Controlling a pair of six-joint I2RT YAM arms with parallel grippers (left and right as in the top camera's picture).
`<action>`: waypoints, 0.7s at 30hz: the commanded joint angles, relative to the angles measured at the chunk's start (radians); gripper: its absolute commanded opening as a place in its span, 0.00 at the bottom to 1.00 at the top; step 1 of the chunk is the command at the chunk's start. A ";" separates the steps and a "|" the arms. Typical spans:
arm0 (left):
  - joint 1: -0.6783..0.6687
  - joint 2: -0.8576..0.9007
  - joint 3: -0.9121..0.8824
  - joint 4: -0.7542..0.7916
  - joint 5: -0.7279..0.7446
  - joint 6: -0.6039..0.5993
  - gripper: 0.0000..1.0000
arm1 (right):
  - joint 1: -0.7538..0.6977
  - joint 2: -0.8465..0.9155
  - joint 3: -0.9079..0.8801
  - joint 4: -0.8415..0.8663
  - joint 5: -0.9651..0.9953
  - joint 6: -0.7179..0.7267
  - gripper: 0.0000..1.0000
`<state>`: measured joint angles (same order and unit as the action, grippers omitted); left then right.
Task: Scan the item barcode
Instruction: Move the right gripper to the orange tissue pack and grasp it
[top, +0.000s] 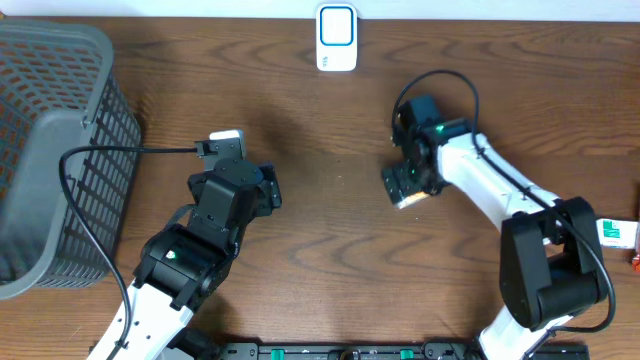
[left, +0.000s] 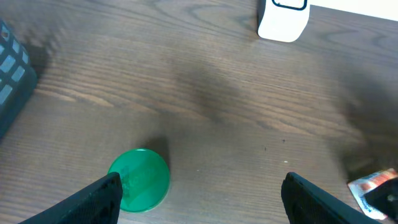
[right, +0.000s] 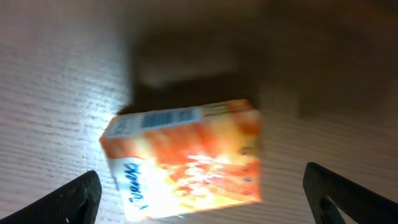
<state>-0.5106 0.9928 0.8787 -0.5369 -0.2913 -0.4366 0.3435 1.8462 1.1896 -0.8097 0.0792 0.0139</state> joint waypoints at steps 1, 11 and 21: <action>0.005 0.000 -0.002 -0.002 -0.013 0.017 0.83 | 0.018 -0.022 -0.040 0.032 0.021 -0.010 0.99; 0.005 0.000 -0.002 -0.002 -0.013 0.018 0.83 | 0.013 -0.022 -0.115 0.125 0.021 -0.022 0.99; 0.005 0.000 -0.002 -0.002 -0.013 0.017 0.83 | 0.011 -0.021 -0.146 0.163 0.017 -0.018 0.45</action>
<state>-0.5106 0.9928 0.8787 -0.5373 -0.2913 -0.4362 0.3595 1.8305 1.0637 -0.6453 0.0792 -0.0059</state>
